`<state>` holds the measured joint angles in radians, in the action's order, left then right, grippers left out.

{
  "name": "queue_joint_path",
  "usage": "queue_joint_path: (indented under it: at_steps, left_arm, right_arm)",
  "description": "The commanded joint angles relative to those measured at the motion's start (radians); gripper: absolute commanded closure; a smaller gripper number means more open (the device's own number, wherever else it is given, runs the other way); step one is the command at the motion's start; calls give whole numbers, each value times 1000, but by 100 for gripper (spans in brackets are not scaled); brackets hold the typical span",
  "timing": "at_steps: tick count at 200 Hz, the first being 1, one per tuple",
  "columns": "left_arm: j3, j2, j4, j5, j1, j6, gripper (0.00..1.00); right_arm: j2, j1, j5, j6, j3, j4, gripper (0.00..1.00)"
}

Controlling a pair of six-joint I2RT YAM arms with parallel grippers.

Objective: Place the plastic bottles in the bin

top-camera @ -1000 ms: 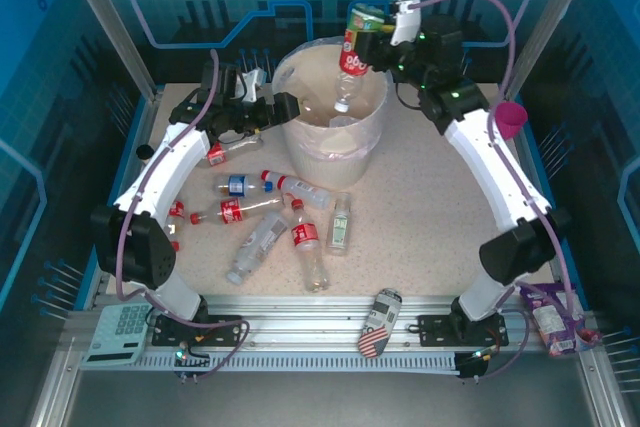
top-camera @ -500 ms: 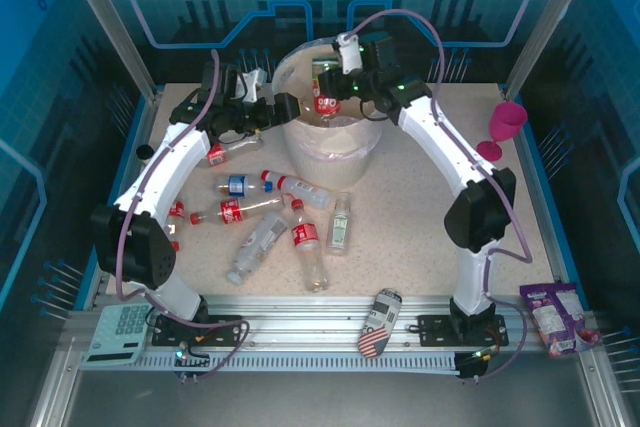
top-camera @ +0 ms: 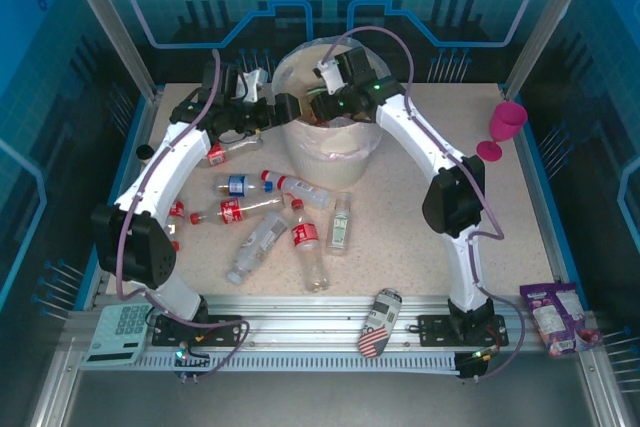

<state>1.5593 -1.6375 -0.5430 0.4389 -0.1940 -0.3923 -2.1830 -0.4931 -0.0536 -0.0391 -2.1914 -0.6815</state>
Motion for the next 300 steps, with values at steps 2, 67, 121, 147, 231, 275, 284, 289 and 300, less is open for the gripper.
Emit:
queue_joint_path:
  at_steps: [2, 67, 121, 147, 231, 275, 284, 289, 300]
  left_arm:
    - [12, -25, -73, -20, -9, 34, 1]
    - [16, -41, -74, -20, -9, 34, 1]
    - [27, -42, -86, -22, -10, 42, 1]
    - [37, -42, -94, -23, -10, 45, 1]
    - [45, -38, -116, -30, -11, 56, 1]
    - [42, -36, -115, -31, -11, 62, 1]
    - [38, -36, -109, -31, -12, 62, 1]
    - [34, -36, -106, -30, -10, 62, 1]
    - [29, -38, -98, -28, -12, 65, 1]
  right_arm:
    - [-39, -7, 36, 58, -25, -83, 52]
    - [-47, -7, 52, 80, -25, -98, 22]
    - [-46, -8, 54, 81, -93, -152, 13]
    - [-30, -9, 52, 79, -146, -190, 8]
    - [94, -10, -3, 40, -289, -247, 0]
    - [249, -11, -38, -2, -211, -208, 0]
    - [288, -10, -35, -10, -173, -198, 1]
    - [313, -9, -31, -13, -149, -191, 1]
    - [365, -9, -21, -24, -95, -182, 1]
